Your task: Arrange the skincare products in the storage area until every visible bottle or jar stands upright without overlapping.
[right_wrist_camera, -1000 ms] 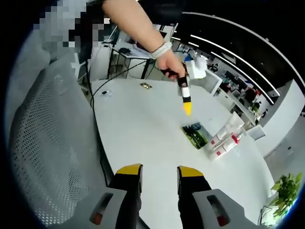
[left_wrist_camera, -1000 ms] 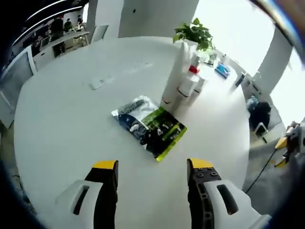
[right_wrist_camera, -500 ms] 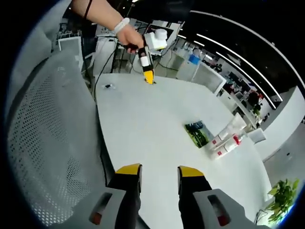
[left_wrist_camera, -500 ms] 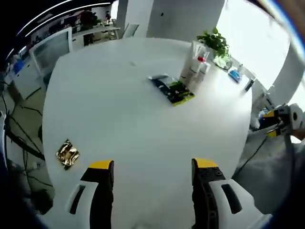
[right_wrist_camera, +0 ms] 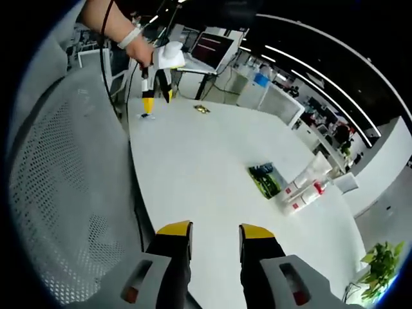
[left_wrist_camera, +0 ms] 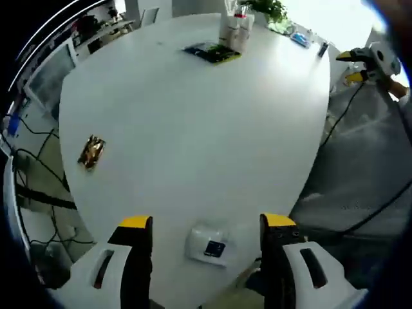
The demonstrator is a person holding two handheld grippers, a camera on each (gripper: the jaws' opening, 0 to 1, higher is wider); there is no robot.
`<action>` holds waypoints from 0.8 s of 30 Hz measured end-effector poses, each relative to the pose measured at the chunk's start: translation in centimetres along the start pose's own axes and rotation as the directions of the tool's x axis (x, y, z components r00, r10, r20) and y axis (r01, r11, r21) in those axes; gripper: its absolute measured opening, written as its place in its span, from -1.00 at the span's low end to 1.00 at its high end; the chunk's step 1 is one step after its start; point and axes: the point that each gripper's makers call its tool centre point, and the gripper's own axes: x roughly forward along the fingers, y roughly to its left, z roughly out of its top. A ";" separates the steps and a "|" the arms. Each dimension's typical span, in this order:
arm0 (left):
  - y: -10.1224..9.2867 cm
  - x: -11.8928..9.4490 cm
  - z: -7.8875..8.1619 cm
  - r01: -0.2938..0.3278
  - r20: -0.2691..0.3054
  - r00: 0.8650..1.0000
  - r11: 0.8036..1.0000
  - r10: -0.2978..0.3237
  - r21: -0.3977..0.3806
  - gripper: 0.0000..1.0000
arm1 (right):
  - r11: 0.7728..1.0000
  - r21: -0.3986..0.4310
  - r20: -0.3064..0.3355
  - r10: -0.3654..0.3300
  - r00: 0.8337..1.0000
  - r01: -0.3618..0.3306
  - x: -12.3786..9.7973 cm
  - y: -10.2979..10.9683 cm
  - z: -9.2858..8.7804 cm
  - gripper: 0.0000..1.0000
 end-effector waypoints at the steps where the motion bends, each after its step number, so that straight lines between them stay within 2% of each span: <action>1: -0.2 0.2 -0.5 0.011 -0.021 1.000 1.000 -0.011 0.021 0.23 | 1.000 0.000 0.001 0.002 1.000 -0.002 0.0 0.0 0.0 -0.54; 3: -0.4 0.4 -0.8 0.026 -0.030 0.999 0.999 -0.024 0.045 0.17 | 1.000 0.002 0.002 0.006 1.000 -0.006 0.0 0.1 0.1 -0.53; 6: -0.2 0.7 -2.0 0.030 -0.112 0.994 0.994 -0.018 0.103 -0.03 | 1.000 0.003 0.007 0.008 1.000 -0.008 0.0 0.2 0.1 -0.53; 10: -1.1 1.4 -2.0 0.057 -0.125 0.992 0.981 -0.034 0.187 0.11 | 1.000 -0.003 0.007 0.009 1.000 -0.009 -0.1 0.2 0.2 -0.53; 14: -0.8 1.9 -2.9 0.051 -0.179 0.984 0.963 -0.003 0.265 0.03 | 1.000 -0.002 0.005 0.003 1.000 -0.003 -0.1 0.1 0.1 -0.53; 17: -0.8 2.5 -3.4 0.052 -0.187 0.982 0.958 0.001 0.280 -0.15 | 1.000 -0.002 0.007 0.003 1.000 -0.003 -0.1 0.1 0.1 -0.53; 18: -1.1 2.2 -3.5 0.079 -0.197 0.980 0.959 -0.025 0.271 -0.16 | 1.000 -0.002 0.008 0.004 1.000 -0.004 -0.1 0.2 0.2 -0.53; 24: -0.9 2.3 -3.5 0.085 -0.182 0.983 0.958 -0.035 0.273 -0.21 | 1.000 0.003 0.007 0.005 1.000 -0.005 -0.1 0.2 0.1 -0.55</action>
